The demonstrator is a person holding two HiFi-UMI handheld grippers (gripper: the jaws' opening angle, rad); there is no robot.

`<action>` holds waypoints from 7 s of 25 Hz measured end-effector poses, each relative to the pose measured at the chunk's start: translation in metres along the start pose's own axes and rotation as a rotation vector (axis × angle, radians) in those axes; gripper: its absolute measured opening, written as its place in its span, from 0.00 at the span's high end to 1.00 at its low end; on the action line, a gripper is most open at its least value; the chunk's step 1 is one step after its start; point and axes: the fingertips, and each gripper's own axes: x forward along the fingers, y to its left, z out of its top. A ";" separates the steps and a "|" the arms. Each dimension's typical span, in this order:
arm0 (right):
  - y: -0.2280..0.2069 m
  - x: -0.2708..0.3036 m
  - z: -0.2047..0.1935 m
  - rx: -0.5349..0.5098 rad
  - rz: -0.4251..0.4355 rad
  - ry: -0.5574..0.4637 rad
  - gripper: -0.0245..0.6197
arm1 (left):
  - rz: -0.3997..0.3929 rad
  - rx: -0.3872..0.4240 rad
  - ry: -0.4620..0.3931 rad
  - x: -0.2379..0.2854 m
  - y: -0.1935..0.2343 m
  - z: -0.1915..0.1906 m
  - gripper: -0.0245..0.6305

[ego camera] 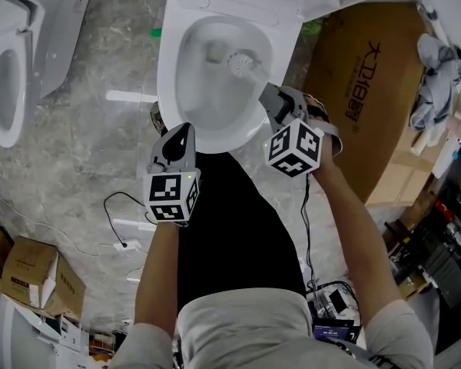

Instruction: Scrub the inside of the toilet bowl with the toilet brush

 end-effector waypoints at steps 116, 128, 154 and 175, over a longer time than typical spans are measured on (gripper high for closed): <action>0.092 0.024 0.039 -0.026 0.157 0.033 0.73 | -0.028 -0.018 0.099 0.012 0.028 -0.040 0.95; 0.087 0.036 0.071 -0.037 0.148 0.047 0.73 | -0.011 -0.045 0.091 0.009 0.050 -0.033 0.95; 0.069 0.083 0.062 -0.040 0.149 0.127 0.73 | -0.026 -0.052 0.114 0.027 0.069 -0.023 0.95; -0.021 0.085 0.108 0.081 0.096 0.070 0.73 | -0.049 -0.017 0.117 0.037 0.106 0.023 0.95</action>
